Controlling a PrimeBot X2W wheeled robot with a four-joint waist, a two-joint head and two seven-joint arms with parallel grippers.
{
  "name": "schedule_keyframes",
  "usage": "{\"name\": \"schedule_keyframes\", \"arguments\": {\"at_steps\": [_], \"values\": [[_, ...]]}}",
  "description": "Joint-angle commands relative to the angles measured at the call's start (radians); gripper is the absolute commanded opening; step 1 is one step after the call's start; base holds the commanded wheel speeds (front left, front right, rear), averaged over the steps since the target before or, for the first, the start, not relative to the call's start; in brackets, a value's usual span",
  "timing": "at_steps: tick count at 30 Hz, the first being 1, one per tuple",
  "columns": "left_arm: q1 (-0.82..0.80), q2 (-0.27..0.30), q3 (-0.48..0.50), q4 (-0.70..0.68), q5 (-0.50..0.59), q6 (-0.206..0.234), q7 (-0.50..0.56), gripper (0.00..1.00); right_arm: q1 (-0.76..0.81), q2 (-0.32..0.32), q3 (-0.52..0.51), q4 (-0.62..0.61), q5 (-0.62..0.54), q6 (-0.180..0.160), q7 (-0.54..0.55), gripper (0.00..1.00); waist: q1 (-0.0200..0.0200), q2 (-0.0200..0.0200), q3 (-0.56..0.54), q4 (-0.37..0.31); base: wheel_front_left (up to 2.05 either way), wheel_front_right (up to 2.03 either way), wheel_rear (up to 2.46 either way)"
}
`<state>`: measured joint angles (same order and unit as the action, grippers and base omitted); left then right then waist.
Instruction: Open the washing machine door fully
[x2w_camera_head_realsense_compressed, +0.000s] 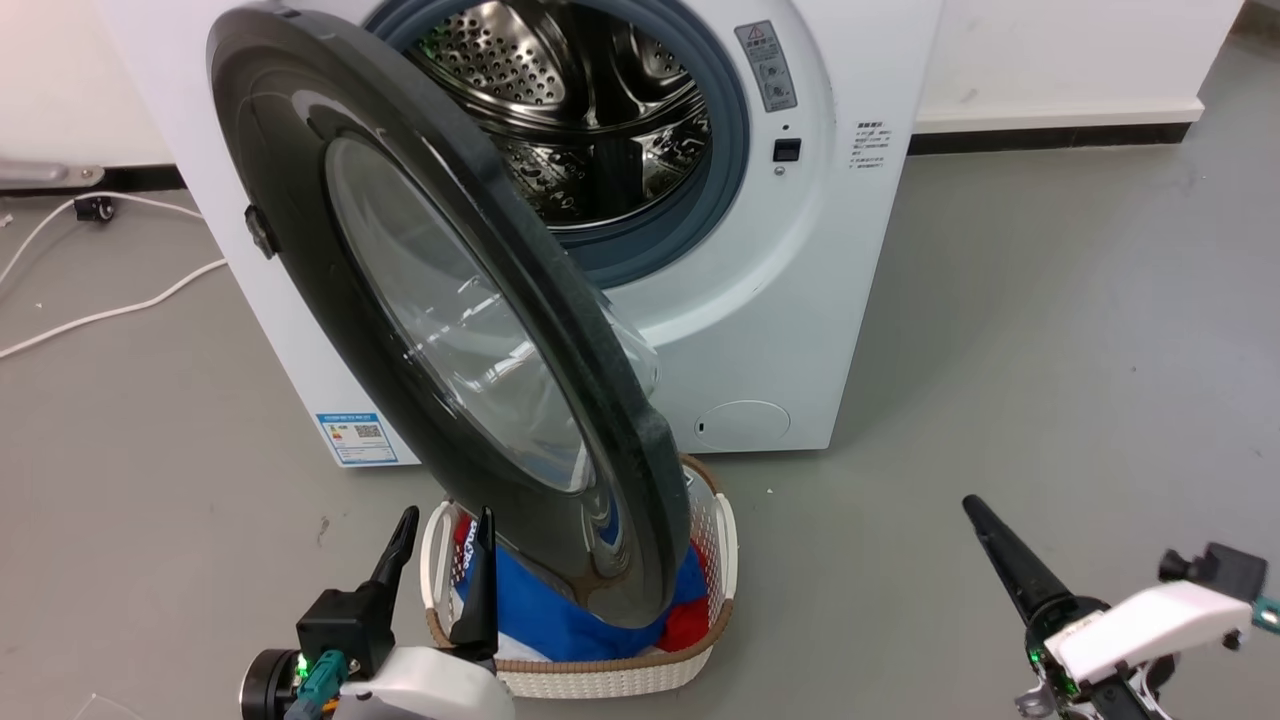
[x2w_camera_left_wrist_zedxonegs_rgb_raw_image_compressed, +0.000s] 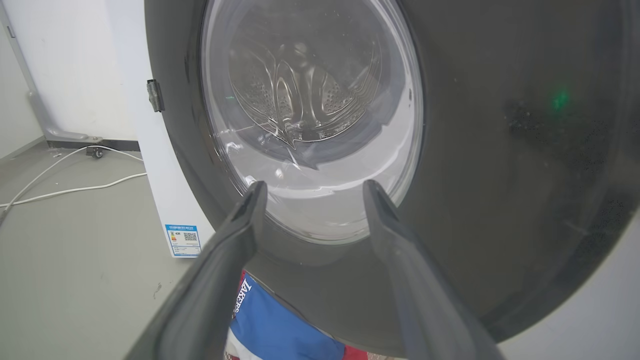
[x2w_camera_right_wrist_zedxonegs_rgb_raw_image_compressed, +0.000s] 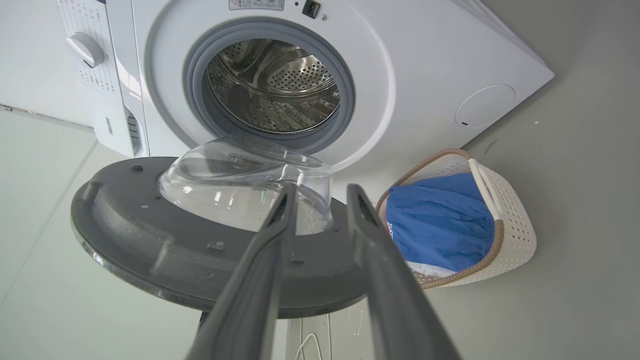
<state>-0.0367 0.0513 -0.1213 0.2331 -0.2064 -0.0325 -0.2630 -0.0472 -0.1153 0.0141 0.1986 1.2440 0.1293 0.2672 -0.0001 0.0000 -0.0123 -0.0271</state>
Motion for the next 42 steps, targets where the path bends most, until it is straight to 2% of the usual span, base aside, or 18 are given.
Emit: {"name": "schedule_keyframes", "arguments": {"at_steps": [1,5,8,13,16,17,18,22,25,29,42], "values": [[0.015,-0.001,0.005,0.001,0.005,0.000,-0.002,1.00,0.025,0.009,-0.005,-0.026,-0.009,0.003,-0.029,1.00,0.0001,0.0000,-0.006,-0.004,0.00,0.00,0.00],[0.024,-0.001,0.010,0.007,0.010,-0.006,-0.002,1.00,0.074,0.001,-0.019,-0.075,-0.060,0.003,-0.113,1.00,0.0001,0.0000,-0.019,-0.009,0.00,0.00,0.00],[0.030,-0.001,0.014,0.010,0.017,-0.007,-0.002,1.00,0.092,-0.017,-0.042,-0.095,-0.146,0.003,-0.194,1.00,0.0001,0.0000,-0.028,-0.014,0.00,0.00,0.00],[0.030,-0.001,0.024,0.008,0.022,-0.003,-0.002,1.00,0.090,-0.071,-0.089,-0.109,-0.445,0.003,-0.342,1.00,0.0001,0.0000,-0.033,-0.020,0.00,0.00,0.00],[0.026,-0.001,0.033,0.007,0.028,-0.004,-0.002,1.00,0.081,-0.070,-0.109,-0.139,-0.645,0.003,-0.391,1.00,0.0001,0.0000,-0.033,-0.023,0.00,0.00,0.00],[0.025,-0.001,0.037,0.005,0.029,-0.002,-0.002,1.00,0.081,-0.063,-0.114,-0.153,-0.702,0.002,-0.399,1.00,0.0001,0.0000,-0.033,-0.023,0.00,0.00,0.00],[0.025,-0.001,0.037,0.005,0.029,-0.002,-0.002,1.00,0.081,-0.063,-0.114,-0.153,-0.702,0.002,-0.399,1.00,0.0001,0.0000,-0.033,-0.023,0.00,0.00,0.00],[0.022,-0.001,0.044,0.005,0.035,-0.001,-0.002,1.00,0.107,-0.049,-0.106,-0.218,-0.940,0.002,-0.392,1.00,0.0001,0.0000,-0.034,-0.021,0.00,0.00,0.00],[0.016,-0.001,0.047,0.006,0.045,0.005,-0.002,1.00,0.132,-0.029,-0.078,-0.252,-1.069,0.001,-0.373,1.00,0.0001,0.0000,-0.033,-0.018,0.00,0.00,0.00],[0.013,-0.001,0.046,0.008,0.053,0.008,-0.002,1.00,0.163,0.004,-0.050,-0.254,-1.131,0.001,-0.348,1.00,0.0001,0.0000,-0.030,-0.017,0.00,0.00,0.00],[-0.004,0.001,0.047,0.028,0.073,0.000,-0.002,1.00,0.177,0.036,-0.030,-0.227,-1.156,0.001,-0.346,1.00,0.0001,0.0000,-0.025,-0.024,0.00,0.00,0.00]]}}
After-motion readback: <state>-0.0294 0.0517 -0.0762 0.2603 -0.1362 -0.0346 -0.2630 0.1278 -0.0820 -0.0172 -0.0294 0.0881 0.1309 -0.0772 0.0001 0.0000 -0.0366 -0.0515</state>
